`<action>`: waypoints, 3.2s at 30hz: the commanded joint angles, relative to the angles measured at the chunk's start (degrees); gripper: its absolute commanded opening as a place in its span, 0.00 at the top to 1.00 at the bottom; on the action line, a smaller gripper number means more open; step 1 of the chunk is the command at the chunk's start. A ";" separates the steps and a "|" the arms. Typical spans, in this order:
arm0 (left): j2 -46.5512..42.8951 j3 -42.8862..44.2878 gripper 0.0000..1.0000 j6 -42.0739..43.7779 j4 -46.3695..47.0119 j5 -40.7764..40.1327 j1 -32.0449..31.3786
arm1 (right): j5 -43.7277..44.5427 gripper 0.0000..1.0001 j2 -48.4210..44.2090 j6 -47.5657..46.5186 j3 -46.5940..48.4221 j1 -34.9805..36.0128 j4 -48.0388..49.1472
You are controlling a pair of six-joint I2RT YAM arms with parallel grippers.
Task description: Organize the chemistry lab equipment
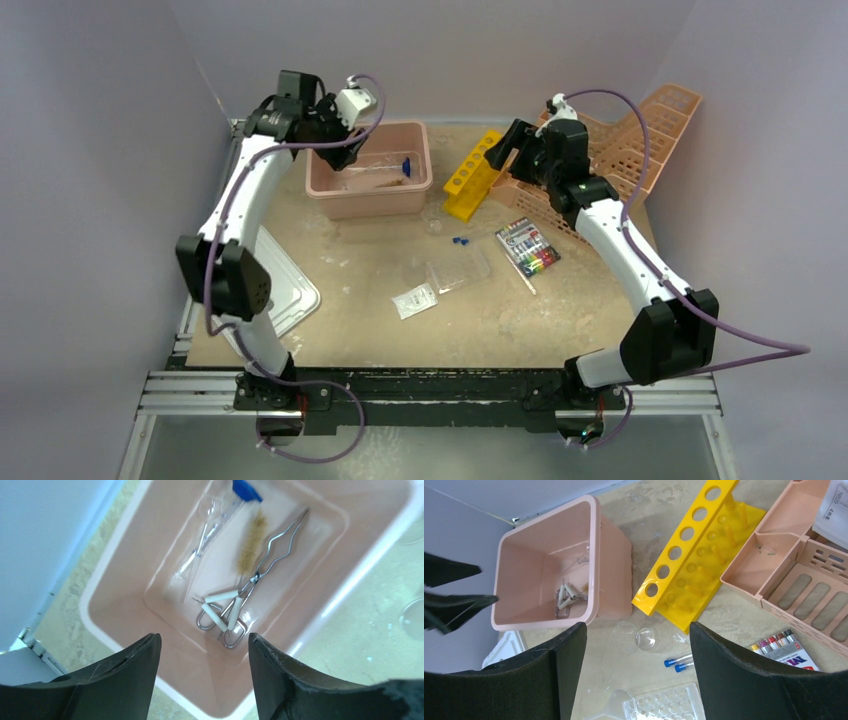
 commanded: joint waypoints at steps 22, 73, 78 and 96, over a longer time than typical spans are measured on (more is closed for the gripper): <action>-37.45 -68.36 0.41 -41.51 47.92 4.66 -15.63 | 4.60 0.24 -3.94 -3.50 -3.38 5.16 -1.87; -33.63 -86.55 0.73 -79.89 53.43 -12.65 -25.09 | 16.43 0.50 12.92 17.57 -26.10 42.61 12.65; -31.10 -85.42 0.77 -80.59 53.48 -13.67 -25.87 | 10.43 0.55 11.06 16.98 -28.70 42.07 15.99; -34.95 -83.65 0.77 -81.86 52.85 -19.62 -27.58 | -0.57 0.95 3.69 11.30 -33.04 36.11 25.06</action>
